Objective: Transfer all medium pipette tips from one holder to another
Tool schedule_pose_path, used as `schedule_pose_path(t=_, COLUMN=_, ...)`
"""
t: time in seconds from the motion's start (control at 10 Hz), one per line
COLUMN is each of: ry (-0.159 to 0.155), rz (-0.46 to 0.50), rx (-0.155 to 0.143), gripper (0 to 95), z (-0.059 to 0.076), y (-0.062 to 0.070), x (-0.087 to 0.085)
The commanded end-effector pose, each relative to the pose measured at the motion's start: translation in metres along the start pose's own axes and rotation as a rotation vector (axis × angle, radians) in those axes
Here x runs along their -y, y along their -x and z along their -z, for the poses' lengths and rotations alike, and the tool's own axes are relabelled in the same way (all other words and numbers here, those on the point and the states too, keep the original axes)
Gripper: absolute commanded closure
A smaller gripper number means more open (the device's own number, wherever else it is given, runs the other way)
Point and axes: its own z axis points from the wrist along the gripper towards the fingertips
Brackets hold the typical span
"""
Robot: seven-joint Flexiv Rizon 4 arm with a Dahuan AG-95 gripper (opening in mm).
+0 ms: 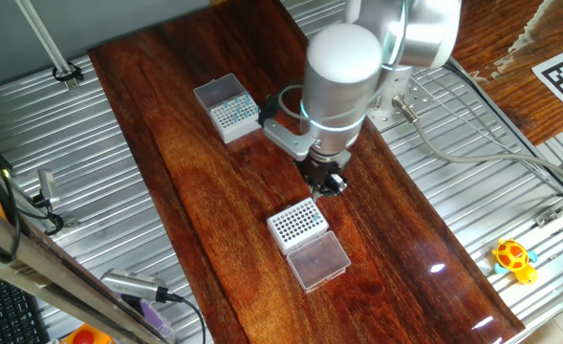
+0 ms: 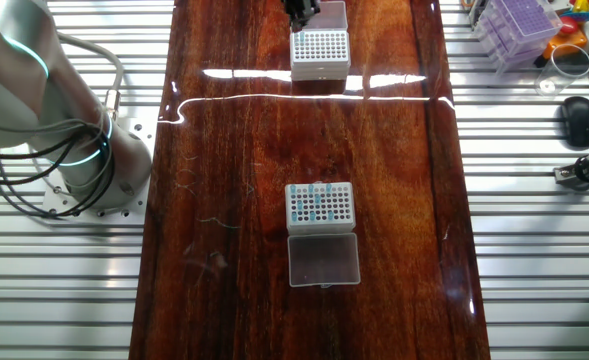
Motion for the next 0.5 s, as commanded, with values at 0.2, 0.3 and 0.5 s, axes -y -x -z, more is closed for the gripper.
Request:
schedule_pose_path(t=0.2, ry=-0.003, rz=-0.03, rx=0.007, gripper=95.0, z=-0.0026, y=0.0075, x=-0.0031)
schedule_pose_path(t=0.3, ry=-0.005, rz=-0.031, rx=0.005, gripper=95.0, z=-0.0035, y=0.0101, x=-0.0047)
schedule_pose_path(t=0.5, ry=-0.007, rz=-0.028, rx=0.005, gripper=95.0, z=-0.0055, y=0.012, x=-0.0052)
